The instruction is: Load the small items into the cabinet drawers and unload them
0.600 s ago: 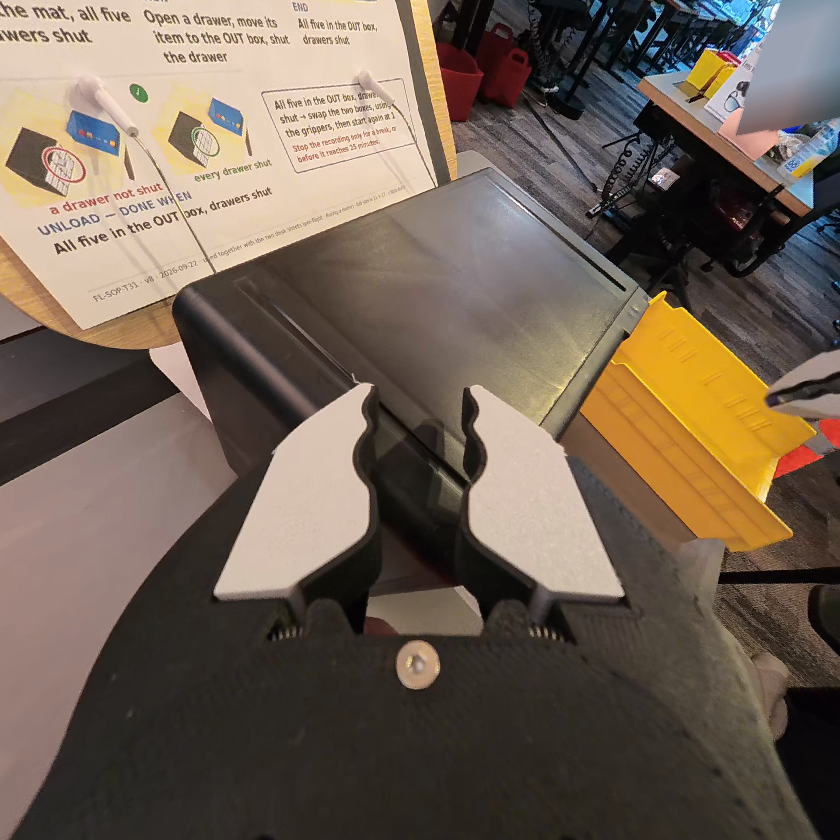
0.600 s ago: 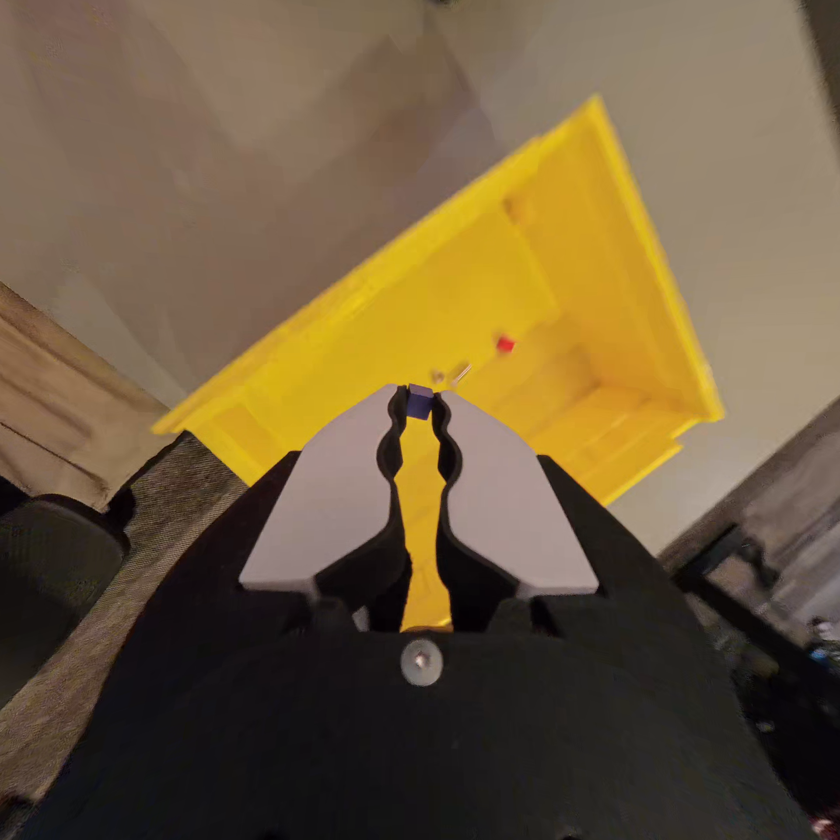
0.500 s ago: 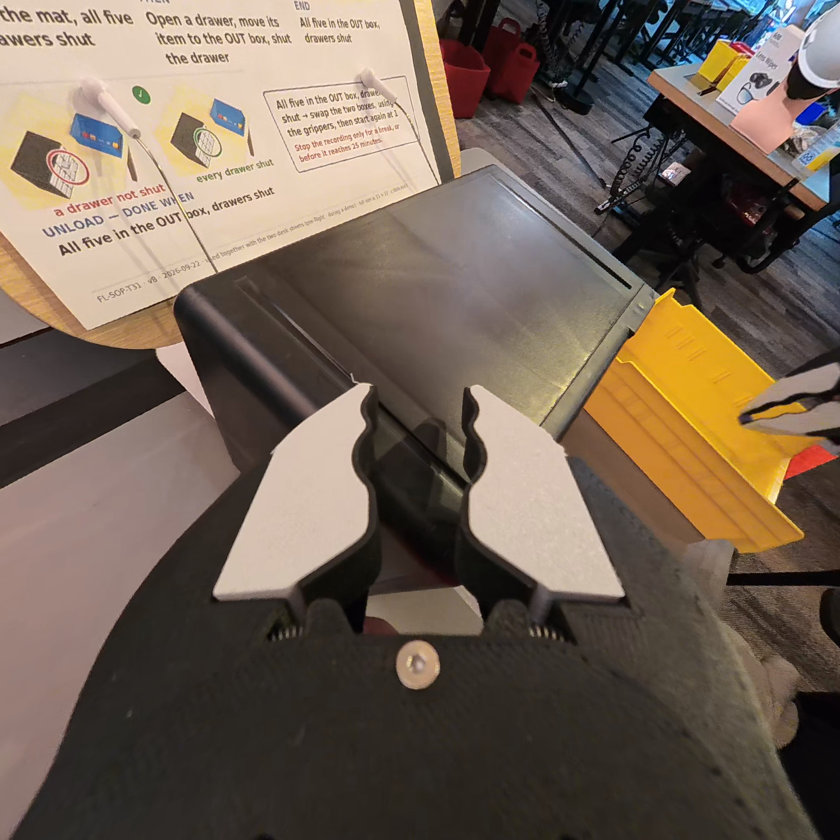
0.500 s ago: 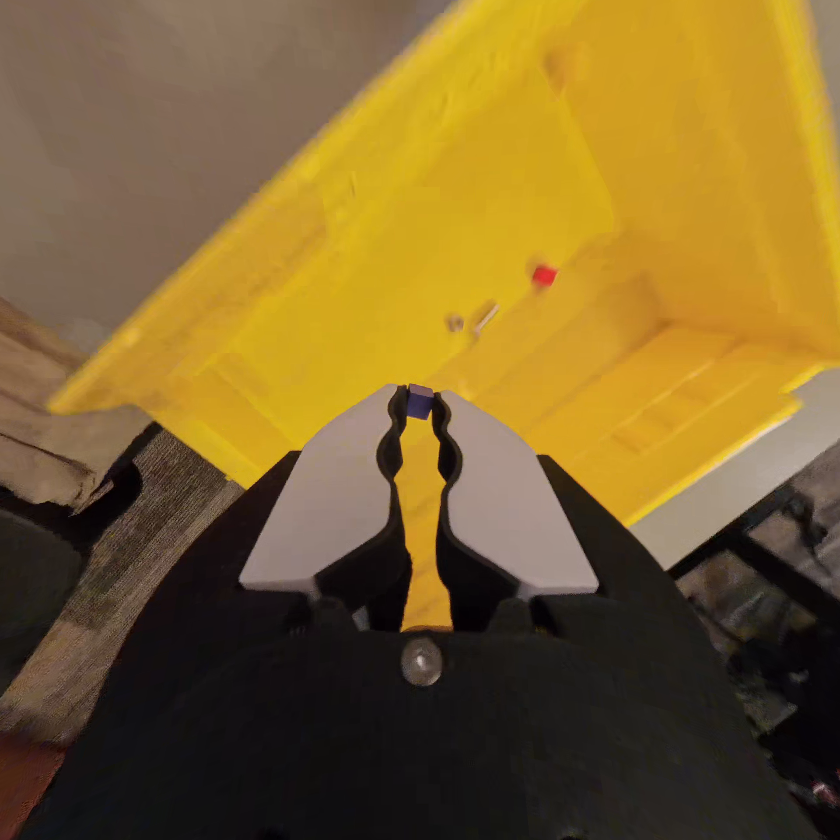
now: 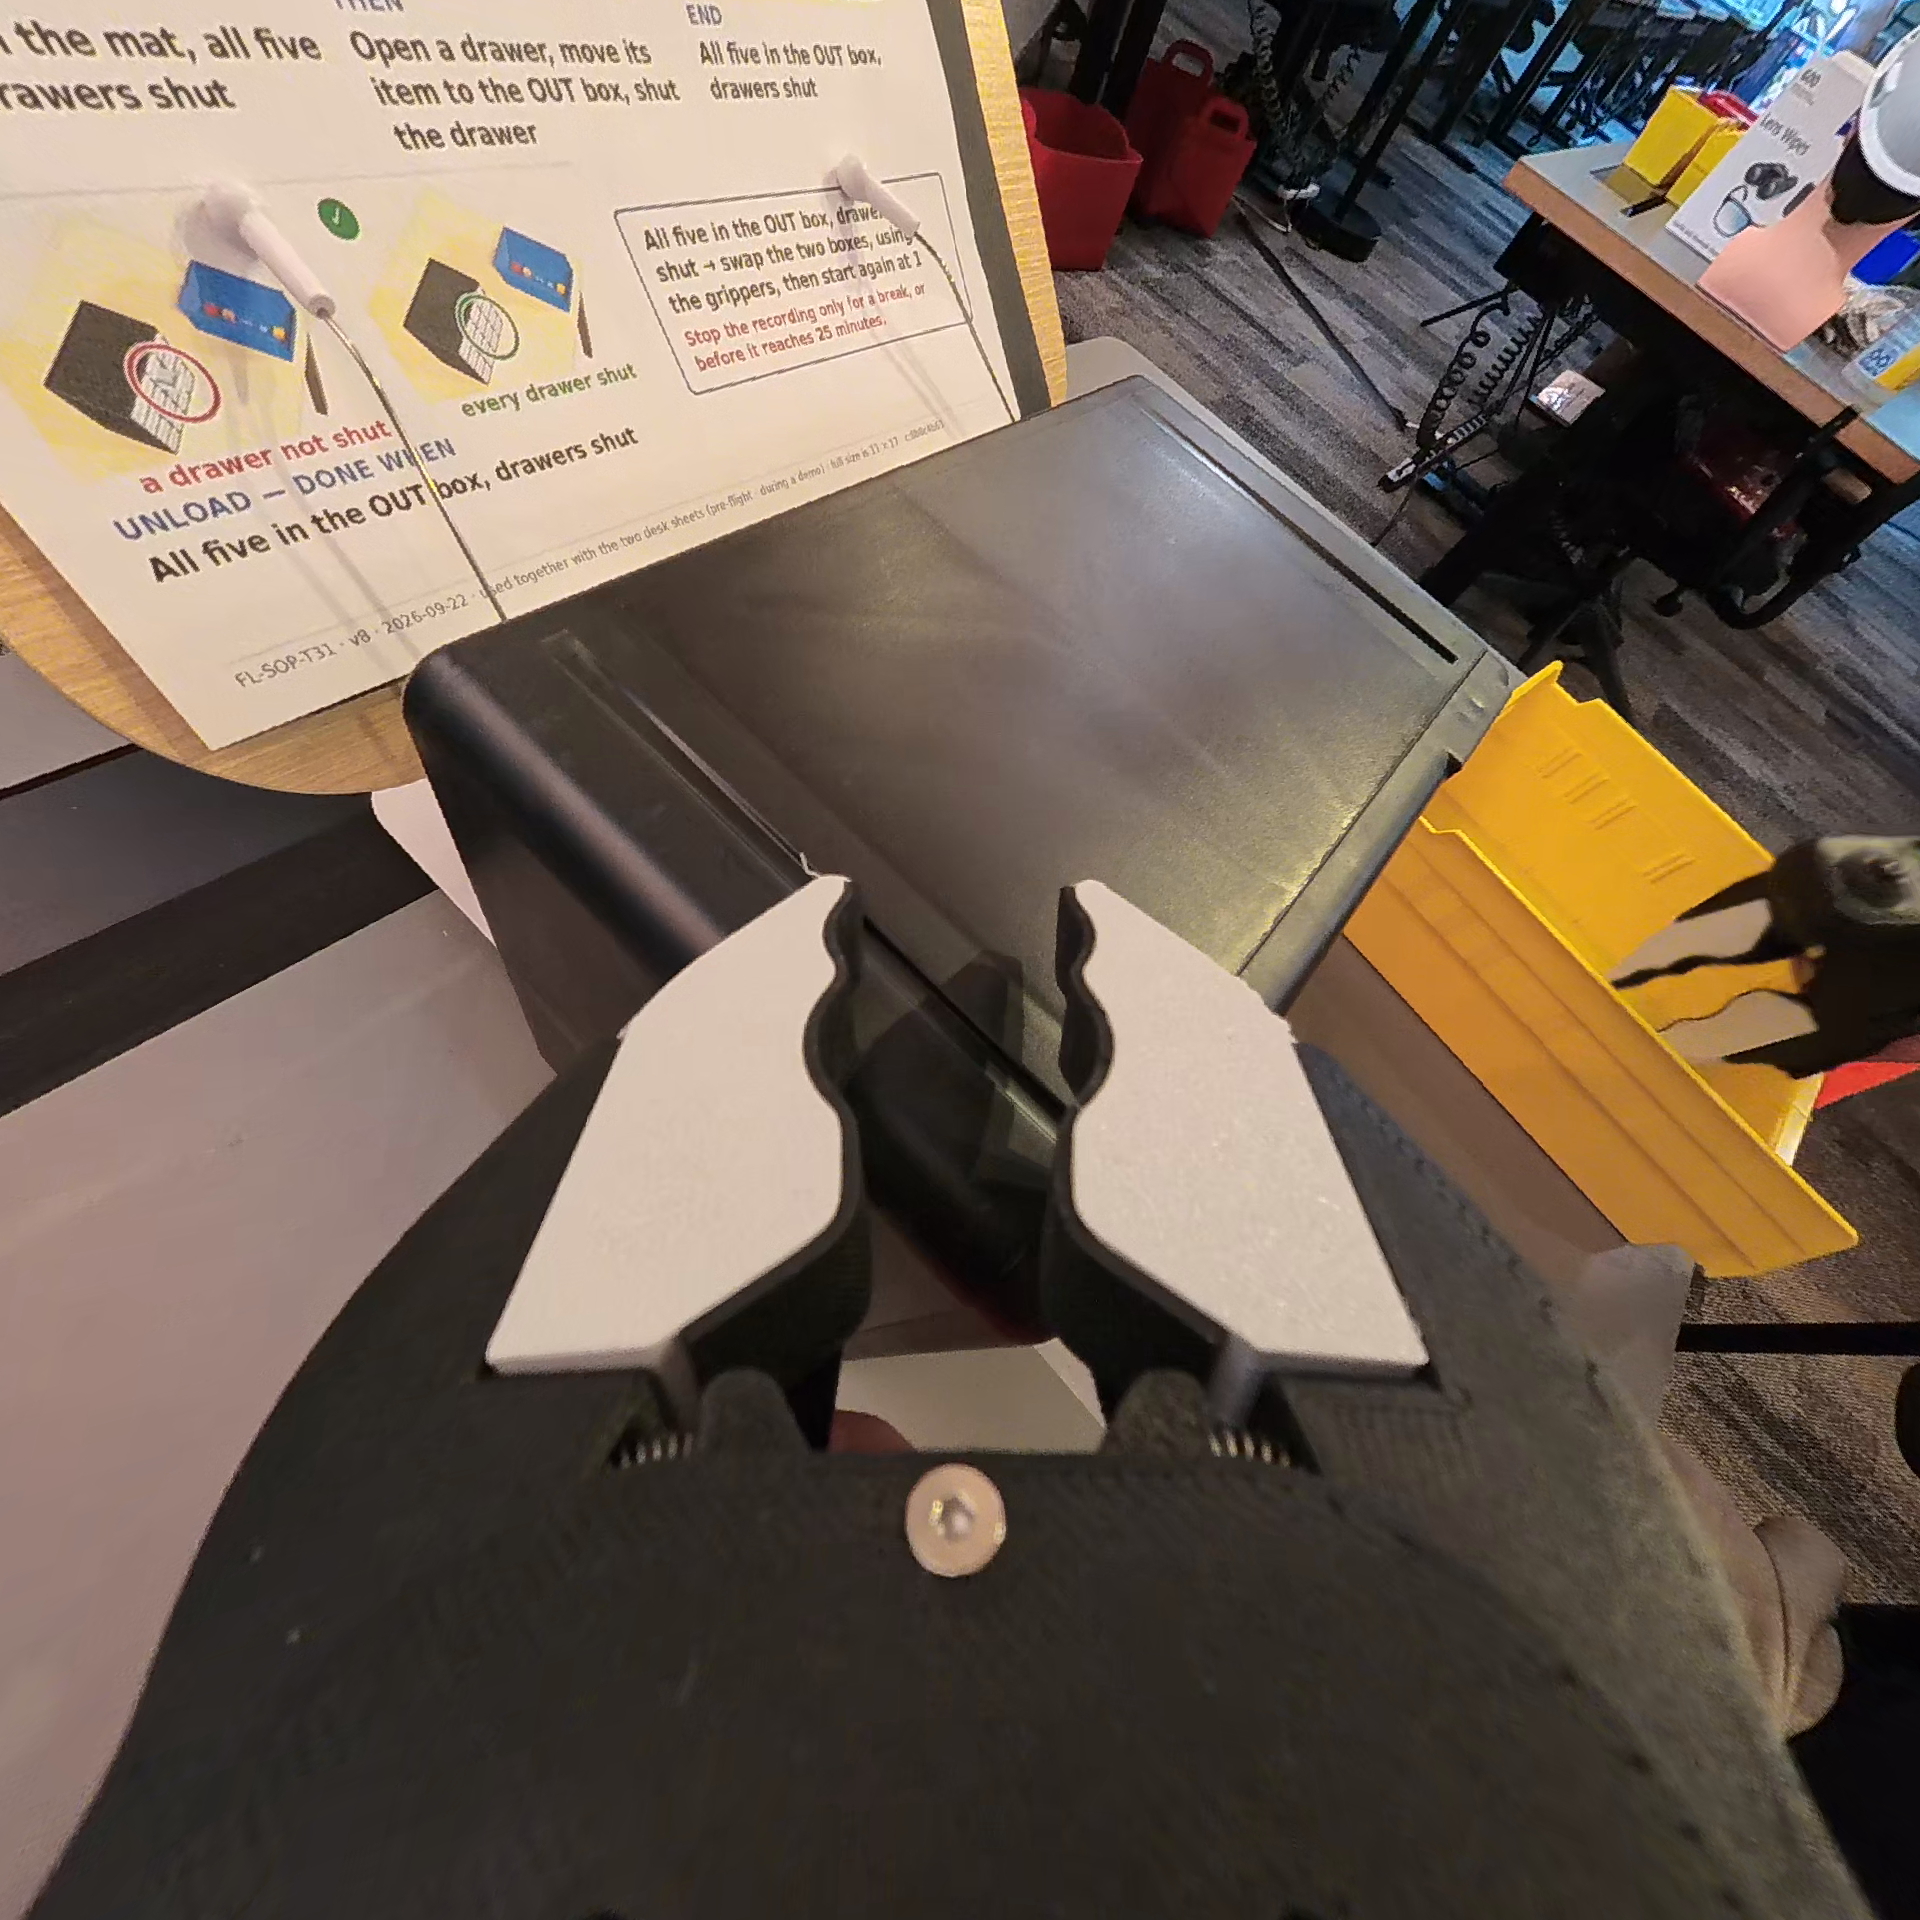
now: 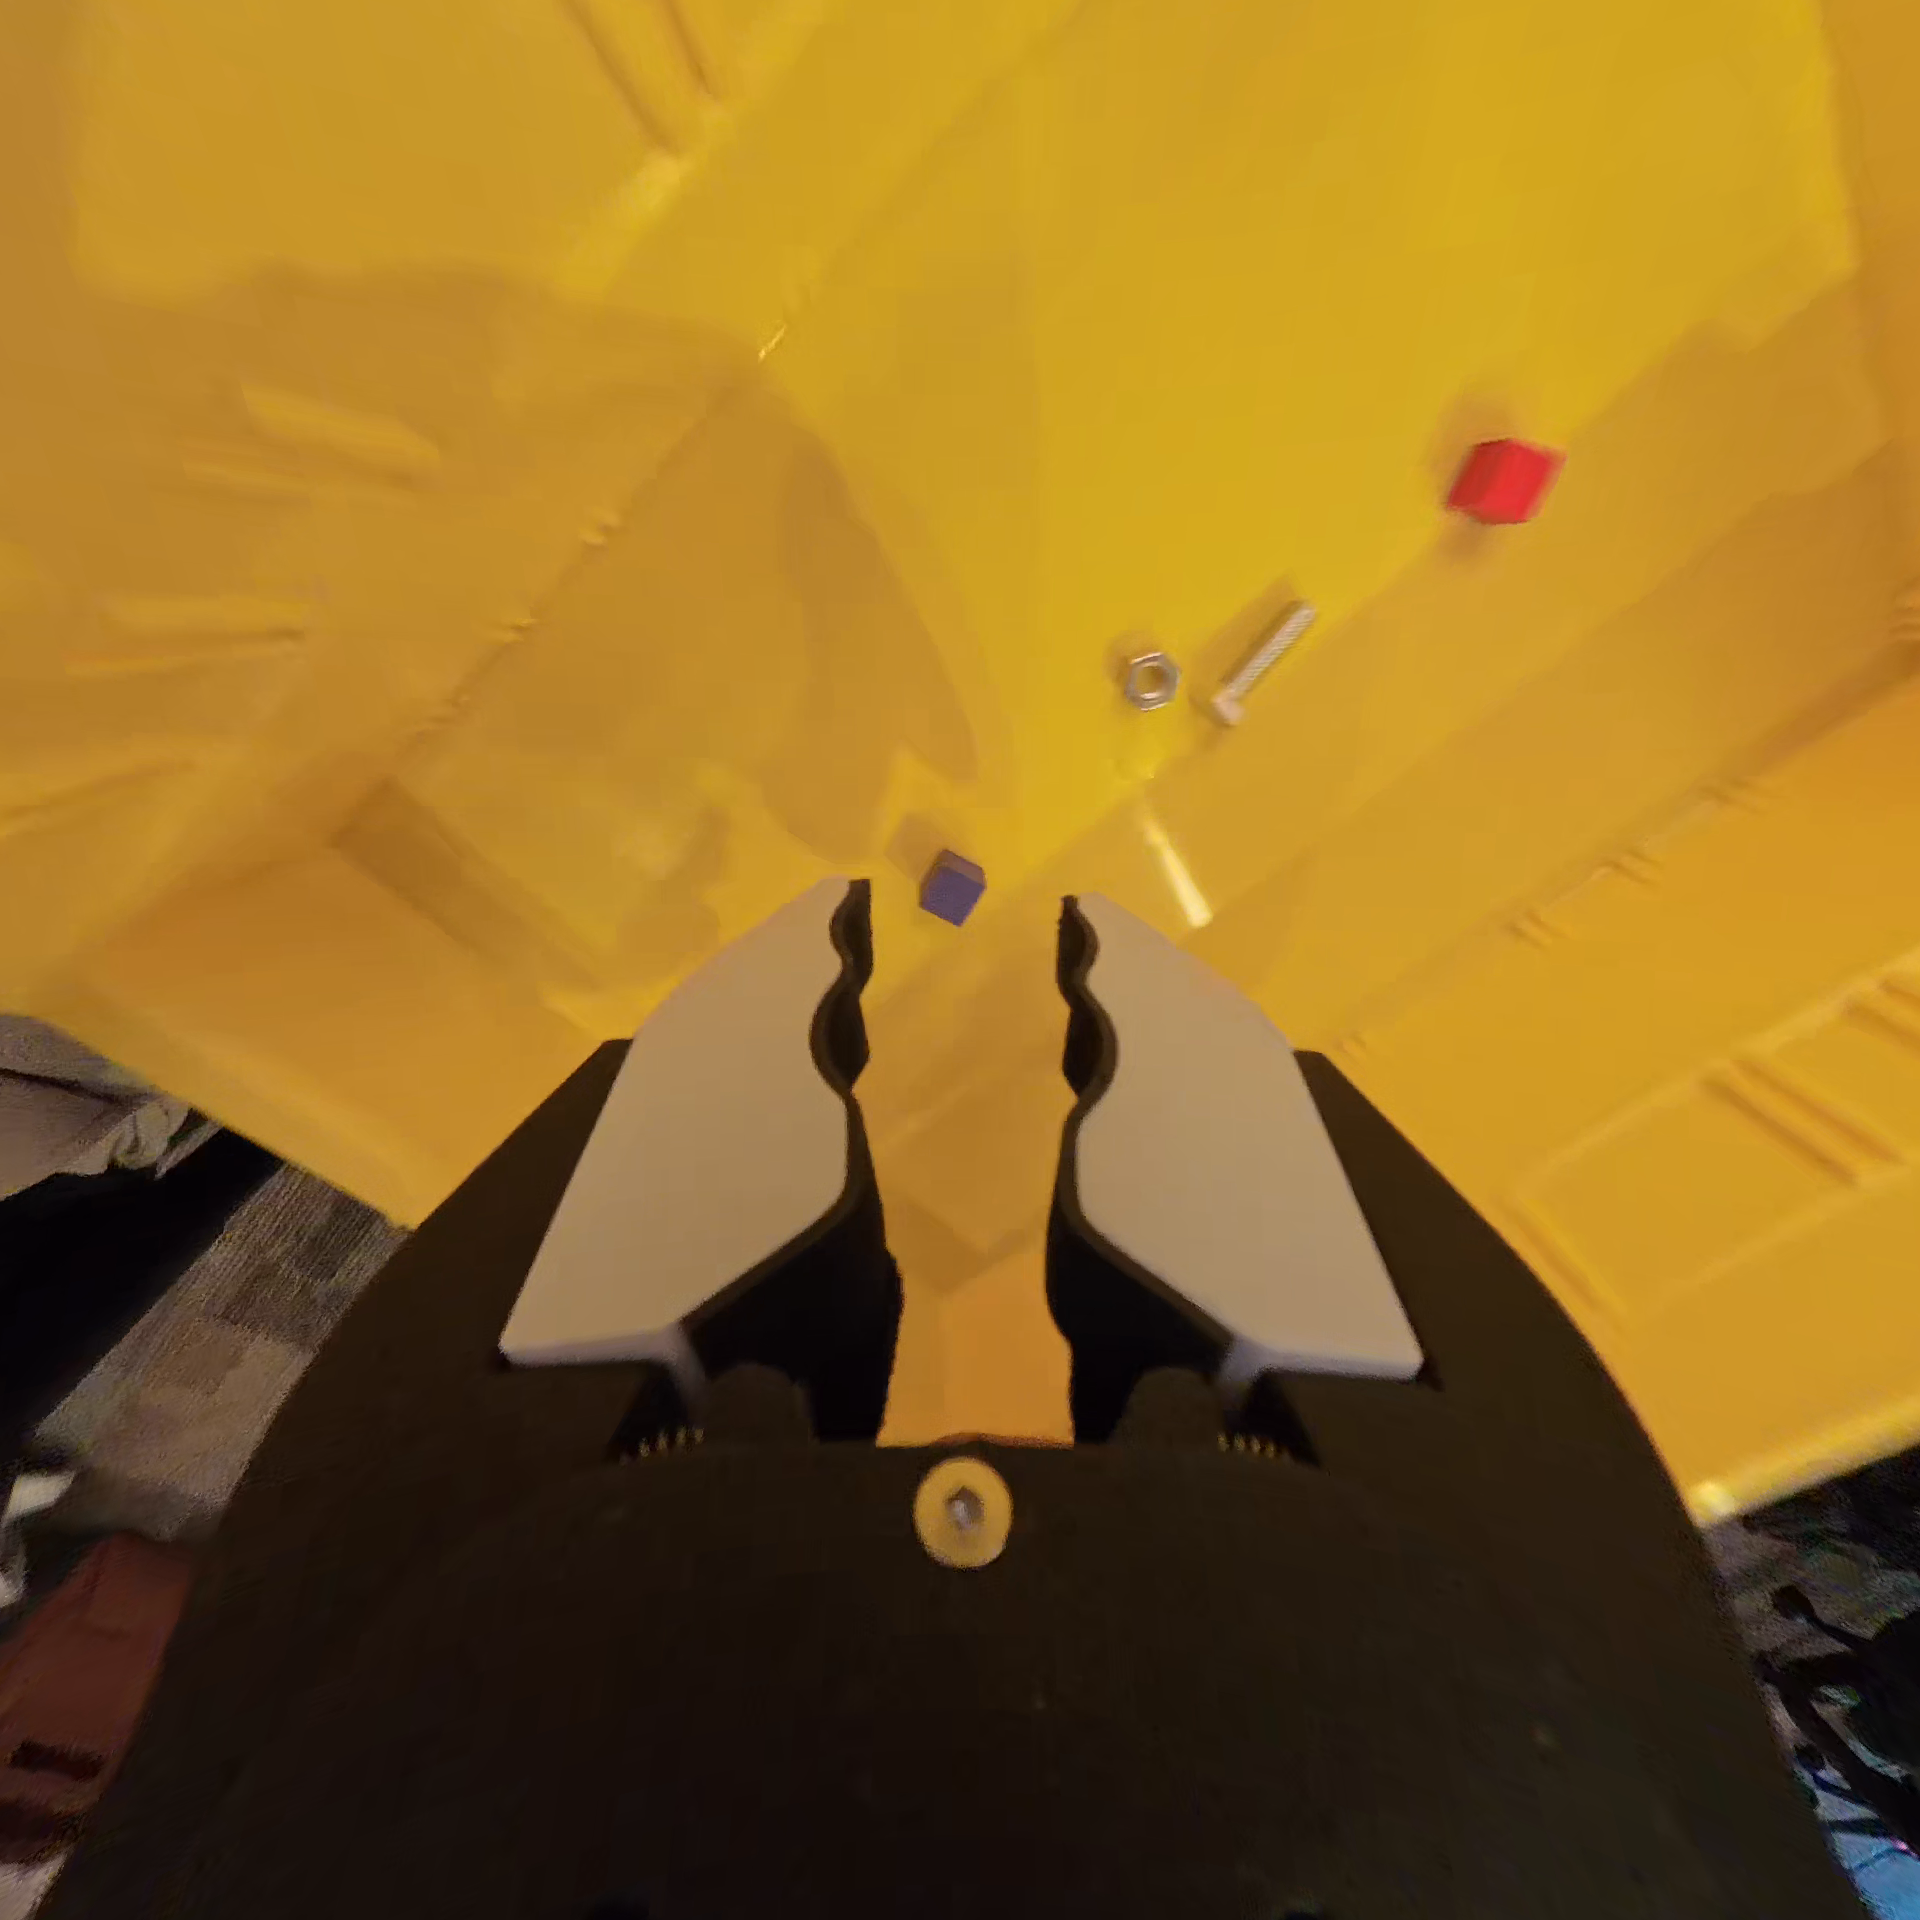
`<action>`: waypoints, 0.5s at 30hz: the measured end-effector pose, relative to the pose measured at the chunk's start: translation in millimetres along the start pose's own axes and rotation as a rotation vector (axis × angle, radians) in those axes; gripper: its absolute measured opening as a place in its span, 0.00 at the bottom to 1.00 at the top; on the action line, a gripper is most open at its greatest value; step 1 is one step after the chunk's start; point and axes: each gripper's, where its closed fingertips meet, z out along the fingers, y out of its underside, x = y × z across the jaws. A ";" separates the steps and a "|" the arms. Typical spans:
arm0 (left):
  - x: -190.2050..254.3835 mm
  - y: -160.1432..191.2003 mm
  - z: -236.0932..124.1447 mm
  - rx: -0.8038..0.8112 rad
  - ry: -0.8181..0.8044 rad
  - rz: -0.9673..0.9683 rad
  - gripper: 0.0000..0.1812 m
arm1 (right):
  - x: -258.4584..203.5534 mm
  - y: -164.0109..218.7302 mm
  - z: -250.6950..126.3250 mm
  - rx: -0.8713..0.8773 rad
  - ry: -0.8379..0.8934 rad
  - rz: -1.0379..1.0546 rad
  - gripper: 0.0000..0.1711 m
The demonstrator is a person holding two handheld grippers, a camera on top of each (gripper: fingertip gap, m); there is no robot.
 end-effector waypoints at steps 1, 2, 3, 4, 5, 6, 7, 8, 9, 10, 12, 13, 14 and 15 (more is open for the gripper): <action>0.1 -0.1 0.0 0.000 -0.001 0.001 0.20 | 3.4 -4.5 -11.5 0.022 0.025 0.006 0.22; 0.0 -0.1 0.0 0.001 -0.002 0.002 0.20 | 6.9 -12.7 -27.7 0.059 0.065 0.006 0.21; -0.1 -0.1 0.0 0.002 -0.001 0.002 0.20 | 7.1 -26.1 -47.8 0.114 0.107 -0.010 0.19; -0.2 -0.2 0.0 0.003 0.000 0.001 0.20 | 0.9 -44.4 -69.8 0.186 0.133 -0.047 0.18; -0.2 -0.3 0.0 0.003 0.001 0.002 0.20 | -12.9 -67.4 -92.0 0.271 0.141 -0.113 0.16; -0.2 -0.3 0.0 0.004 0.001 0.002 0.20 | -33.5 -93.8 -113.4 0.364 0.142 -0.207 0.13; -0.2 -0.3 0.0 0.005 0.001 0.001 0.20 | -60.0 -120.6 -131.7 0.451 0.136 -0.319 0.12; -0.2 -0.2 -0.1 0.007 0.001 -0.001 0.20 | -89.6 -145.4 -145.0 0.517 0.129 -0.437 0.11; -0.1 -0.2 -0.1 0.009 0.000 -0.003 0.20 | -119.6 -167.9 -152.3 0.559 0.130 -0.552 0.10; -0.1 -0.3 0.0 0.012 -0.001 -0.006 0.20 | -149.0 -189.1 -154.1 0.588 0.139 -0.659 0.09; 0.0 -0.2 0.0 0.014 -0.004 -0.008 0.20 | -199.5 -228.6 -144.5 0.623 0.183 -0.824 0.07; 0.1 -0.1 0.0 0.013 -0.006 -0.008 0.20 | -215.2 -247.2 -135.6 0.624 0.235 -0.884 0.06; -0.1 0.0 0.1 0.010 -0.008 -0.007 0.20 | -224.7 -265.0 -126.6 0.622 0.306 -0.938 0.06; -0.3 0.0 0.2 0.007 -0.010 -0.005 0.20 | -231.3 -282.3 -119.3 0.629 0.379 -0.986 0.06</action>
